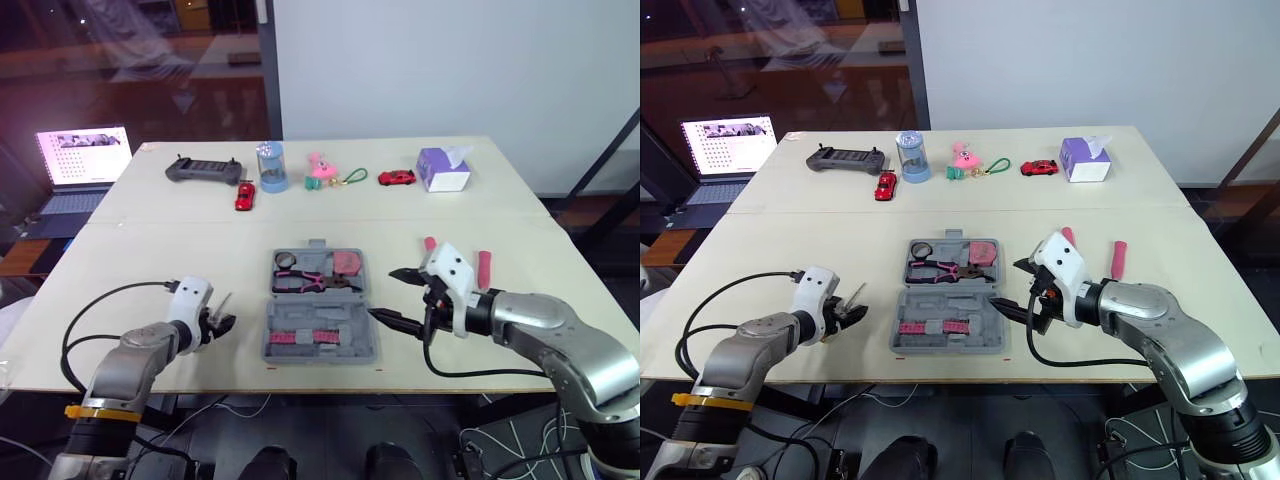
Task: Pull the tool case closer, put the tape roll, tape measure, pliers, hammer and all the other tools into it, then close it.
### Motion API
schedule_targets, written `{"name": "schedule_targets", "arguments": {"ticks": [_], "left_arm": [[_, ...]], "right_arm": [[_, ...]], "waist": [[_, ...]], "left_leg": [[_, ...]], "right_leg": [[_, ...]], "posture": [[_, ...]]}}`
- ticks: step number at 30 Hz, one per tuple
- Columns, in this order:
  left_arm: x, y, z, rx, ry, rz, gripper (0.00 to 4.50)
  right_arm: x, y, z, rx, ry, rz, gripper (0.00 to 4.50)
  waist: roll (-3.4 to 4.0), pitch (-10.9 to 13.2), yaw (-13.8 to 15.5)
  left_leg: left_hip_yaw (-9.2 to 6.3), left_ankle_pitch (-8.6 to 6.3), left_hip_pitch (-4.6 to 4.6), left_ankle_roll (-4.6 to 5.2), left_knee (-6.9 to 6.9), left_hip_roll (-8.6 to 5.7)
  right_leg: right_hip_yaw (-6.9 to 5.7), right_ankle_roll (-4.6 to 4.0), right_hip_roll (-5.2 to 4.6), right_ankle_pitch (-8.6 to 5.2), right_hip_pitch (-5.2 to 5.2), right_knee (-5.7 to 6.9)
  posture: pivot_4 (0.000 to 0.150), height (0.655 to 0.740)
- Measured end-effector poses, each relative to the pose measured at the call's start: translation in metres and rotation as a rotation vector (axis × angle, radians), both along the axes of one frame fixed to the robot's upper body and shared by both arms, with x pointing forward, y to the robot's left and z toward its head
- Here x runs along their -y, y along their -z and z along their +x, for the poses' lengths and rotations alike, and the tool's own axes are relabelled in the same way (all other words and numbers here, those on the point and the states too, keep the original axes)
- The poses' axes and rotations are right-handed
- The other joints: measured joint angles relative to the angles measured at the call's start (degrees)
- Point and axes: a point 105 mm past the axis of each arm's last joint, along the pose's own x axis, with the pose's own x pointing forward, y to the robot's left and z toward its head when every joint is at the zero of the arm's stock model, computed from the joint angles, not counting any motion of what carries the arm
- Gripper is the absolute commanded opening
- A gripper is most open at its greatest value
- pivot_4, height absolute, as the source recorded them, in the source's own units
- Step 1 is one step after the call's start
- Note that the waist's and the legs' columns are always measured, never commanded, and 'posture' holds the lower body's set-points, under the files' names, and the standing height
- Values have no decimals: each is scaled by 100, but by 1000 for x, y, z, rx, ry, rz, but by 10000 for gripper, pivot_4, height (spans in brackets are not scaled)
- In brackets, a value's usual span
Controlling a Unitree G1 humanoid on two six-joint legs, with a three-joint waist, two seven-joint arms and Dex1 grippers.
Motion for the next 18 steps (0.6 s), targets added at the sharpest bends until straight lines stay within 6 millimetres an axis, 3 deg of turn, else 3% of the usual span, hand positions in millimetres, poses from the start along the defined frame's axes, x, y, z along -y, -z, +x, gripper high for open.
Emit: {"name": "schedule_targets", "arguments": {"ticks": [5,18], "left_arm": [[1,0,-6,-17,-19,-7,1808],[7,-6,-5,-18,8,-9,733]], "right_arm": [[-1,-4,1,15,-5,0,45000],[-2,-7,3,29,-5,-6,45000]], "waist": [[0,0,3],[-5,4,6]], "left_leg": [[-1,0,-1,0,0,0],[-1,0,-5,0,-1,0]], "right_leg": [[0,0,0,0,0,-3],[-2,0,1,0,-1,-5]], "posture": [[1500,7400],[1500,7400]]}}
